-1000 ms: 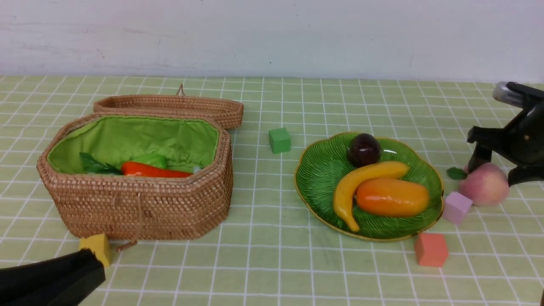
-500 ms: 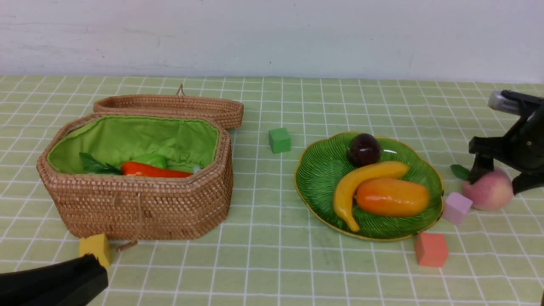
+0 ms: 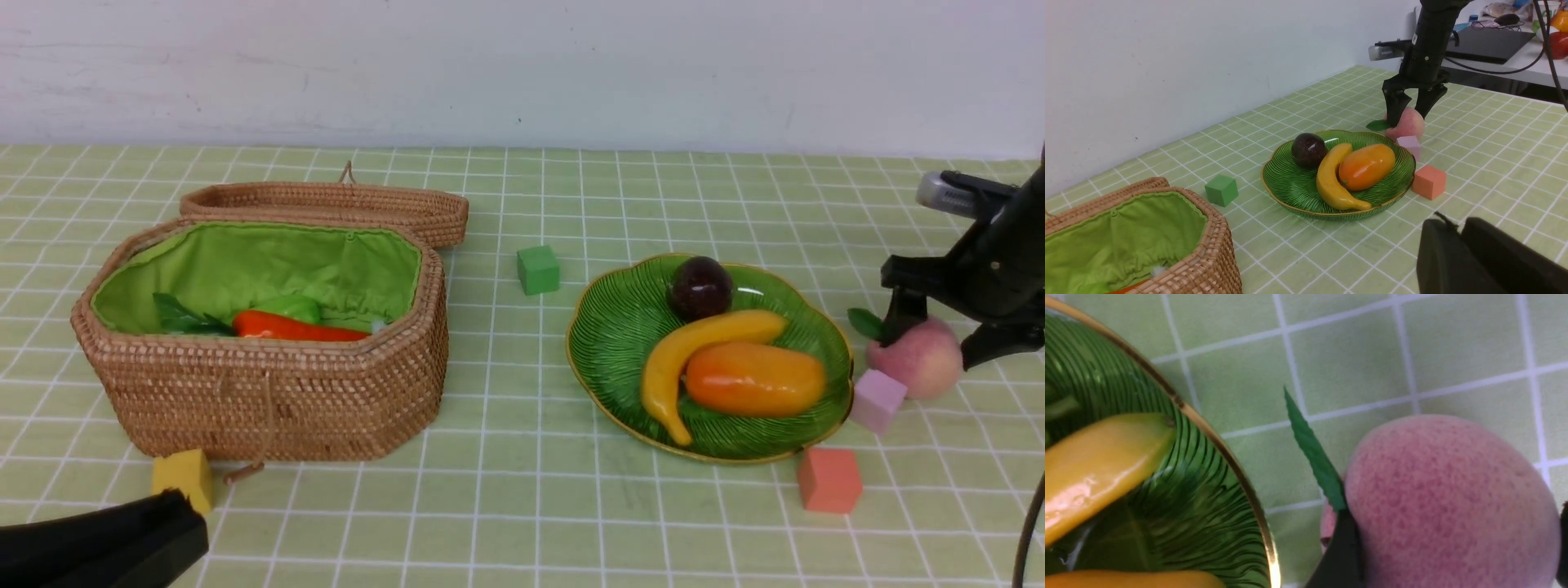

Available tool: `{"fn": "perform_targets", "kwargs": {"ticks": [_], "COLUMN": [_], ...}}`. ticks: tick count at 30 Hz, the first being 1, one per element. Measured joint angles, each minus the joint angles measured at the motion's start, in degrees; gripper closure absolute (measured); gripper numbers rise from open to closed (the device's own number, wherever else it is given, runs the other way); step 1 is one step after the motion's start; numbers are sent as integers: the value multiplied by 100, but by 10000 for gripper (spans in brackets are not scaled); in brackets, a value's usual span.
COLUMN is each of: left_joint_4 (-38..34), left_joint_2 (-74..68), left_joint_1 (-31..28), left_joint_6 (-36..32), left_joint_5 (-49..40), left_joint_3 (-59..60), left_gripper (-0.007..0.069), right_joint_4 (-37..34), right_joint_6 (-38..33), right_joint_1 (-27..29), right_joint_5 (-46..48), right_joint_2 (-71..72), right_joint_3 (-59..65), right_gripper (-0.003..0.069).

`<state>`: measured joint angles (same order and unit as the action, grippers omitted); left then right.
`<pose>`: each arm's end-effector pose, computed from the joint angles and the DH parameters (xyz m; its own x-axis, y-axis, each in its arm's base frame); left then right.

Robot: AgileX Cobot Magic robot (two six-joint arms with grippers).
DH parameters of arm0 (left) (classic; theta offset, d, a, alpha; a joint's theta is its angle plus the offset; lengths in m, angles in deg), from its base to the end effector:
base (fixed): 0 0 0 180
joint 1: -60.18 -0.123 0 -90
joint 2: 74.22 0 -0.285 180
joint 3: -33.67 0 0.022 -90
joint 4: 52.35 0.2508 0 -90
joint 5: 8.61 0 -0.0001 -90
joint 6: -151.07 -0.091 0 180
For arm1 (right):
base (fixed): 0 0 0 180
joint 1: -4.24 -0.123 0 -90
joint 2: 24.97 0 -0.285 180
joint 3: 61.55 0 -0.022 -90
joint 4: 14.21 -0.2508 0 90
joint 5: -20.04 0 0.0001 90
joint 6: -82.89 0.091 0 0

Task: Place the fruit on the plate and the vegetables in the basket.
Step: Grab a peach with your right arm and put it on the plate on the right

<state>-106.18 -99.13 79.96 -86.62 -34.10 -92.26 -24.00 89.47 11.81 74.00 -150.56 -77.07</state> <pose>0.0537 -0.0530 0.3055 -0.0015 0.1167 -0.9932 0.6477 0.7568 0.0879 0.4322 -0.0448 0.2029 -0.9093 0.3350 -0.2470 0.2938 0.9369 0.1893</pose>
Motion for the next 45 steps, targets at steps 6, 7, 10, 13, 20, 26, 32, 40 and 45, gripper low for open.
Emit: {"fn": "perform_targets", "kwargs": {"ticks": [6, 7, 10, 13, 20, 26, 32, 40, 45], "left_joint_4": [0, 0, 0, 0, 0, 0, 0, 0, 0], "left_joint_2": [0, 0, 0, 0, 0, 0, 0, 0, 0], "left_joint_1": [0, 0, 0, 0, 0, 0, 0, 0, 0], "left_joint_6": [0, 0, 0, 0, -5, -93, -117, -117, -125], "left_joint_5": [-5, -11, -11, -11, -11, -11, -11, -28, -35], "left_joint_3": [0, 0, 0, 0, 0, 0, 0, 0, 0], "left_gripper": [565, 565, 565, 565, 561, 554, 552, 550, 550], "right_joint_4": [-76, -84, -111, -48, 418, 204, -650, -726, -602], "right_joint_6": [-6, -6, -60, -236, -335, -342, -806, -905, -905], "right_joint_1": [10, 17, 27, 27, 35, -47, -1085, -2377, -2612], "right_joint_5": [23, 30, 72, 235, 736, 915, 731, -261, -696], "right_joint_2": [0, 0, 0, 0, 373, 1068, 1527, 787, 347], "right_joint_3": [0, -4, -11, -88, -384, -467, -486, -506, -506], "right_gripper": [77, 77, 77, 80, 170, 209, 265, 575, 622]}}
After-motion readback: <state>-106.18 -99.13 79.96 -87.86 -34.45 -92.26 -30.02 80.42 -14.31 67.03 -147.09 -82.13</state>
